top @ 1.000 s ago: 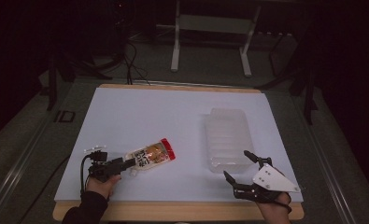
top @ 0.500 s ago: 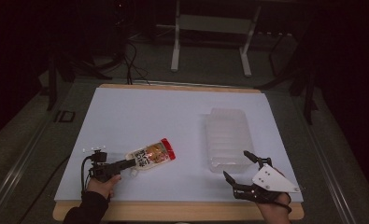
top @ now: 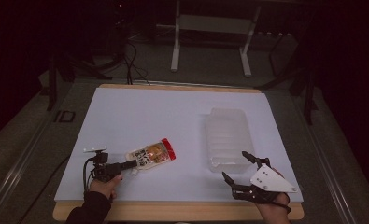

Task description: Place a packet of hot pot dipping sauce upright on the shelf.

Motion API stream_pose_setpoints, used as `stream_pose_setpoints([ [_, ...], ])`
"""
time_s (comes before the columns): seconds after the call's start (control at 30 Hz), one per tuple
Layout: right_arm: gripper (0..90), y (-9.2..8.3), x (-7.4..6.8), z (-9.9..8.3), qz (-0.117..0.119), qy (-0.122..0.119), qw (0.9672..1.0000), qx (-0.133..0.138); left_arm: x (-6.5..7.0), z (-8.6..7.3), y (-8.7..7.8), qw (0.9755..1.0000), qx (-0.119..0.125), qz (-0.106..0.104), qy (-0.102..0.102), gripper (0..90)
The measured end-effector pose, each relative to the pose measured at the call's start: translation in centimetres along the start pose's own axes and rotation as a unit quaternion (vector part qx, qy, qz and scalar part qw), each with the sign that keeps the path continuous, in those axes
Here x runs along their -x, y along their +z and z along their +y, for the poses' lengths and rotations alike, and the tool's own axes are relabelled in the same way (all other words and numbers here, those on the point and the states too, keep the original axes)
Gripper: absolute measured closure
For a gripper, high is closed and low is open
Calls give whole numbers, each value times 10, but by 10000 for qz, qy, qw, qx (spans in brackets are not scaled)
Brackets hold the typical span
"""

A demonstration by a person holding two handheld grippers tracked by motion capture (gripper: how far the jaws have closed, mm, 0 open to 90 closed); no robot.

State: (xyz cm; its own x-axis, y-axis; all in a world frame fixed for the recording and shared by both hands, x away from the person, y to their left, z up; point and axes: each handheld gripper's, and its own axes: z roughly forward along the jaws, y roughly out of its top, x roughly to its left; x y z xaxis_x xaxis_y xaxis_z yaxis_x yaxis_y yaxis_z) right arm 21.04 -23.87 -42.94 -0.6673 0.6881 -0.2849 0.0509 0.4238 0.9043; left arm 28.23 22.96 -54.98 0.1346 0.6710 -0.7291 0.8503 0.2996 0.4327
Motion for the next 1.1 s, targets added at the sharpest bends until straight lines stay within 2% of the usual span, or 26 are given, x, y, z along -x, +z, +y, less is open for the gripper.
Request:
stream_pose_setpoints([
  [0.07, 153, 0, 0, 0, 4, 7, 10000, 9, -2, 0, 2, 9998, 47, -71, -152, 625],
  [0.13, 153, 0, 0, 0, 3, 0, 10000, -4, -3, 1, 5, 9998, 94, -88, -179, 678],
  [0.23, 153, 0, -1, 0, 13, -6, 10000, -8, -1, 2, 10, 9996, 156, -118, -219, 679],
  [0.27, 153, 0, 0, 0, 19, -5, 10000, -11, 0, 2, 12, 9996, 166, -75, -194, 683],
  [0.4, 153, 0, 0, 0, 21, 0, 10000, -15, 7, 2, 17, 9995, 136, 254, 148, 791],
  [0.6, 167, -1, 1, 0, 13, 27, 10000, -20, 16, 2, 17, 9973, 244, 496, 475, 866],
  [0.8, 168, -1, 1, 0, -18, 0, 10000, -37, 23, 7, 14, 9959, 312, 517, 673, 900],
  [0.93, 168, 0, 2, 0, -17, 3, 10000, -35, 23, 11, 14, 9963, 281, 497, 640, 900],
  [1.1, 168, 0, 1, 0, -3, 20, 10000, -45, 26, 15, 11, 9959, 269, 429, 750, 900],
])
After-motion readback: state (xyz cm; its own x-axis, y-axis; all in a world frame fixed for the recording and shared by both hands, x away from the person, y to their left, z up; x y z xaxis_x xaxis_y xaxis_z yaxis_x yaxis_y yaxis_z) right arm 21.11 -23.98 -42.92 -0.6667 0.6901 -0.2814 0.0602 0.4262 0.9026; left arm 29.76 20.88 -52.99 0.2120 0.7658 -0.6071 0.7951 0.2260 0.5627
